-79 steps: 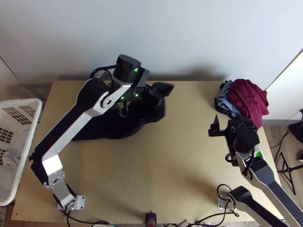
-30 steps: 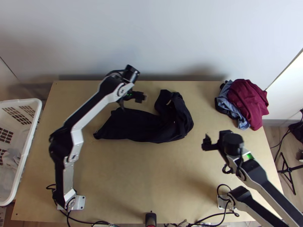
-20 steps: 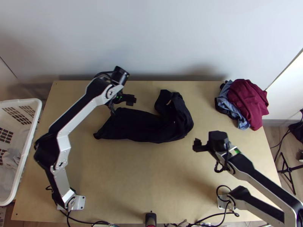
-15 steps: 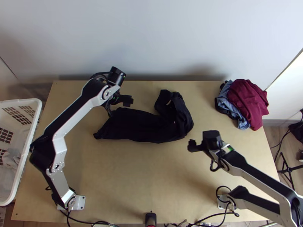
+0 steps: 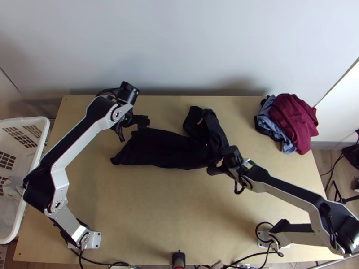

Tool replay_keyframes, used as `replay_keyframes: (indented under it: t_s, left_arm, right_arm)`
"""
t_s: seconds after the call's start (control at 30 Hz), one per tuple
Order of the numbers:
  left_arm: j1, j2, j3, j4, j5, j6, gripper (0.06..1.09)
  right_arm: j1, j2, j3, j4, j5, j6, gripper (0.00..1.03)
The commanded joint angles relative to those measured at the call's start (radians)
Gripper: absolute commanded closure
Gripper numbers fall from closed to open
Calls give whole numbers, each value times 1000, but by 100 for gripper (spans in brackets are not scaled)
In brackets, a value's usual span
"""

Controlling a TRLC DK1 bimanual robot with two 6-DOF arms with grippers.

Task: Fold the t-shirt

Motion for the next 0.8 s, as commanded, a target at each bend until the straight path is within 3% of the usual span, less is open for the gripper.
replay_keyframes:
  t_s: [0.0,0.37,0.43,0.5,0.57,0.6,0.63,0.77]
  left_arm:
    - [9,-18,-33,5,-3,5,10]
    - [15,-22,-52,17,-6,14,10]
    - [15,-22,-52,22,-8,14,10]
    - [18,-22,-52,22,-8,14,10]
    - [24,-22,-56,22,-8,14,10]
    - [27,-24,-59,22,-8,14,10]
    - [30,-25,-64,22,-8,14,10]
    - [39,-39,-90,22,-8,19,10]
  right_arm:
    - [41,80,53,2,0,-2,6]
    - [33,114,42,28,8,-6,7]
    - [32,125,48,29,20,-8,18]
    - [32,125,51,36,32,-25,35]
    - [36,123,53,59,55,-58,67]
    - [41,123,53,74,74,-80,89]
    - [42,123,51,92,80,-100,100]
    - [47,88,44,97,80,-141,100]
